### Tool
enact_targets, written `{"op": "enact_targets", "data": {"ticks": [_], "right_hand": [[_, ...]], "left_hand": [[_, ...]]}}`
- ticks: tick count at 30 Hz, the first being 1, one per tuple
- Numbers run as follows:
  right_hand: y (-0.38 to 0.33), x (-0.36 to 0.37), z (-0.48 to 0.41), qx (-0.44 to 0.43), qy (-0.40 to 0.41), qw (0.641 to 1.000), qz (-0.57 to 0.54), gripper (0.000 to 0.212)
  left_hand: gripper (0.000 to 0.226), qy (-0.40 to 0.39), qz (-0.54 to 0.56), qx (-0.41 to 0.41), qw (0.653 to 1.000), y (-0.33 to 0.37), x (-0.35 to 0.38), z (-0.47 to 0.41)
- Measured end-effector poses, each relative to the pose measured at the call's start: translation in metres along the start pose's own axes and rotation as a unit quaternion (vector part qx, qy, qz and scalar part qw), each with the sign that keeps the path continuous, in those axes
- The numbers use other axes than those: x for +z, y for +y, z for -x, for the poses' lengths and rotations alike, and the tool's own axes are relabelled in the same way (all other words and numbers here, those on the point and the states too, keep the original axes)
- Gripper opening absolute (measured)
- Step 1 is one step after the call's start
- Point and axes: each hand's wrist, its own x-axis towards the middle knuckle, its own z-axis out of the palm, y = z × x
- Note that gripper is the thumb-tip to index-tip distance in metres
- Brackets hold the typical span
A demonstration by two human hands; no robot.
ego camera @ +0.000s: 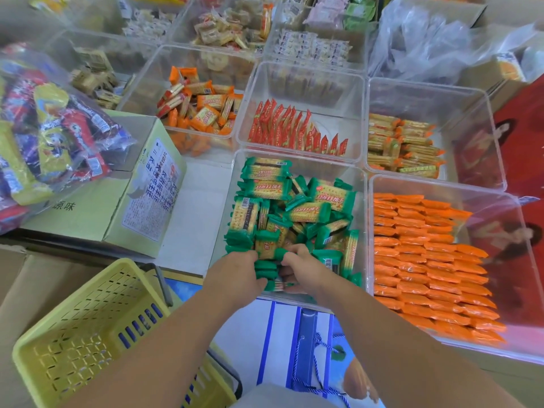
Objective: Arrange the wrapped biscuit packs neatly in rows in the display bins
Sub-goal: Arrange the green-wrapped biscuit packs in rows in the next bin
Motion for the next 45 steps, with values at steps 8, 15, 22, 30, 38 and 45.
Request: {"op": "enact_targets", "data": {"ticks": [8, 15, 22, 30, 38, 45], "right_hand": [[-0.008, 0.009, 0.006, 0.0, 0.025, 0.995, 0.095, 0.07], [-0.017, 0.006, 0.003, 0.03, -0.01, 0.997, 0.069, 0.056], [-0.005, 0.009, 0.001, -0.051, 0.013, 0.993, 0.11, 0.038], [0.001, 0.008, -0.005, -0.067, 0.018, 0.992, 0.108, 0.046], [-0.002, 0.009, -0.004, -0.057, 0.017, 0.99, 0.127, 0.06], [0.002, 0.006, -0.005, -0.03, -0.014, 0.999, 0.041, 0.069]], "left_hand": [[0.039, -0.018, 0.031, -0.036, 0.999, 0.015, 0.001, 0.001], [0.012, 0.005, 0.158, -0.017, 0.987, 0.017, 0.001, 0.007], [0.029, 0.096, 0.057, 0.115, 0.987, 0.009, -0.024, -0.035], [0.02, -0.01, -0.185, 0.088, 0.979, 0.033, -0.033, -0.064], [0.003, -0.07, -0.231, 0.058, 0.969, 0.045, -0.04, -0.069], [0.013, -0.026, -0.192, 0.081, 0.978, 0.03, -0.034, -0.053]]}}
